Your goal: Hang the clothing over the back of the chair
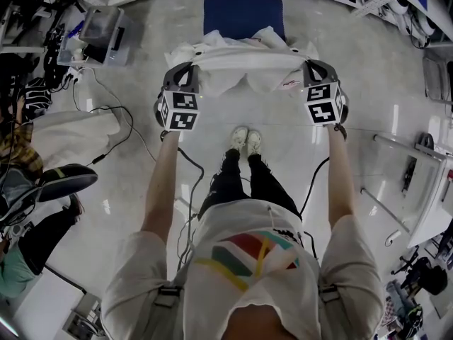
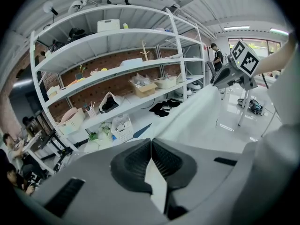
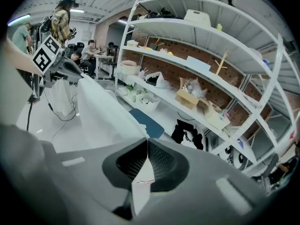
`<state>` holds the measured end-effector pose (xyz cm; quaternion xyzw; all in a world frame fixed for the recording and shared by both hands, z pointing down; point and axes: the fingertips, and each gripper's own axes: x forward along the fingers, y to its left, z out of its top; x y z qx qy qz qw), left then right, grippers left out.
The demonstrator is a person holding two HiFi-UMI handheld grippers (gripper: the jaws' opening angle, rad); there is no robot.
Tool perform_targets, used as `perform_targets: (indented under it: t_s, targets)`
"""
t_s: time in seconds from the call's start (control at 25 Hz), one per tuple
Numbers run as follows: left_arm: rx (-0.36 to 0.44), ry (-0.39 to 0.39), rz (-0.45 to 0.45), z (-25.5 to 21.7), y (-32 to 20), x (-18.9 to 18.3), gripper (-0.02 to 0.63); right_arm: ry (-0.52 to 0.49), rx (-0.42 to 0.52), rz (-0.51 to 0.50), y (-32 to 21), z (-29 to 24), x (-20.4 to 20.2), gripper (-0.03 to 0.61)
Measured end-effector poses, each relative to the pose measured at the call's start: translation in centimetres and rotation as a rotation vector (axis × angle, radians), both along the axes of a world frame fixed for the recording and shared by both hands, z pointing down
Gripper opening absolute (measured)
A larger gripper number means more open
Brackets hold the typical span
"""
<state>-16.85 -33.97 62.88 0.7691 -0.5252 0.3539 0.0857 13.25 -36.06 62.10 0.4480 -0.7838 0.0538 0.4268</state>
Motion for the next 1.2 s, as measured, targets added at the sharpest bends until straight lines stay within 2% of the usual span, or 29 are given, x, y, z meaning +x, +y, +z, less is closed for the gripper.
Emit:
perform_targets:
  t_s: [0.28,0.64,0.76,0.8,1.04,1.2]
  targets:
    - [-0.013,-0.003,-0.003,0.5,1.4,0.3,0.017,-0.043,0.005,0.053,0.8,0.2,0.1,0.014]
    - [0.002,0.026,-0.065,0.6,2.0,0.5,0.023,-0.05,0.006,0.049,2.7,0.3,0.4,0.048]
    - [0.0,0.057,-0.079,0.3,2.9,0.4,0.108,-0.054,0.009,0.048,3.6,0.0,0.6,0.052]
    - [-0.001,0.066,-0.083,0.1,3.0,0.5,0.112,-0.058,0.014,0.052,3.7,-0.4,0.7,0.052]
    - [0.06,0.079,-0.09,-3.1,2.3,0.8,0.112,-0.084,0.109,0.084,2.5,-4.2,0.8,0.051]
    - [0.139,0.077,-0.079,-7.0,0.6,1.1,0.105,-0.121,0.207,0.1,0.8,-8.7,0.2,0.009]
